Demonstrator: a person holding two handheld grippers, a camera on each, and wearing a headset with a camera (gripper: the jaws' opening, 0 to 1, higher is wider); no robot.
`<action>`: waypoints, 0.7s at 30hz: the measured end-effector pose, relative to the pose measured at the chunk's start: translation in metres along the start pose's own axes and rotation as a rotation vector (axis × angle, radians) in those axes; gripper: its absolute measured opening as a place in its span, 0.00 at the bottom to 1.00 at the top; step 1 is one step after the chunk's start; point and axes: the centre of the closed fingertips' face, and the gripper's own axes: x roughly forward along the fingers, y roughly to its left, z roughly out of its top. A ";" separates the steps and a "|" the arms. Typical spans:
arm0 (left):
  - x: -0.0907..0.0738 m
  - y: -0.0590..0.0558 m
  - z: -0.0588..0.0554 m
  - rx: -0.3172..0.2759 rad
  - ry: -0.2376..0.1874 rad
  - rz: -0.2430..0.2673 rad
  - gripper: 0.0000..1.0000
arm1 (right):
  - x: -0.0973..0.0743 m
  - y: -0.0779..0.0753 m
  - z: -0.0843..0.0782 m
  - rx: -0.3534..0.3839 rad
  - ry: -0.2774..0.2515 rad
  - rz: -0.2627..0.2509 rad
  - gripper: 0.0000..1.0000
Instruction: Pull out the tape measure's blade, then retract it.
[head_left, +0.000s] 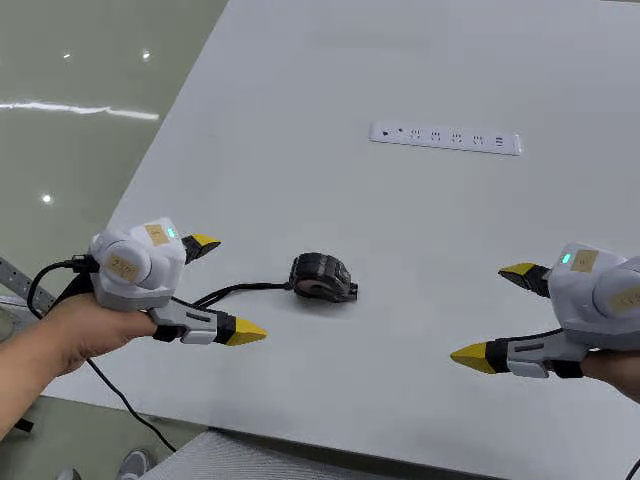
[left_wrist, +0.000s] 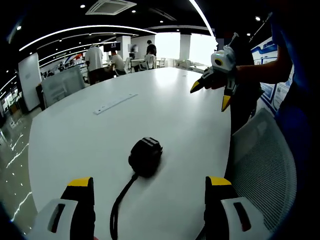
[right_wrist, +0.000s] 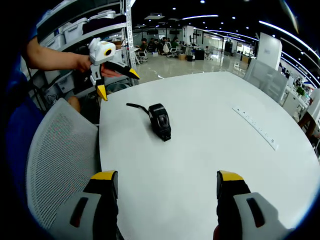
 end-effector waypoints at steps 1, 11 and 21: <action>0.001 0.000 0.001 0.002 0.000 0.000 0.87 | 0.002 0.000 0.001 -0.007 0.001 0.003 0.77; 0.020 -0.001 0.004 0.038 0.015 -0.017 0.85 | 0.026 -0.001 0.005 -0.050 0.011 0.049 0.73; 0.042 0.000 0.008 0.076 0.036 -0.032 0.83 | 0.052 0.002 0.011 -0.090 0.024 0.097 0.72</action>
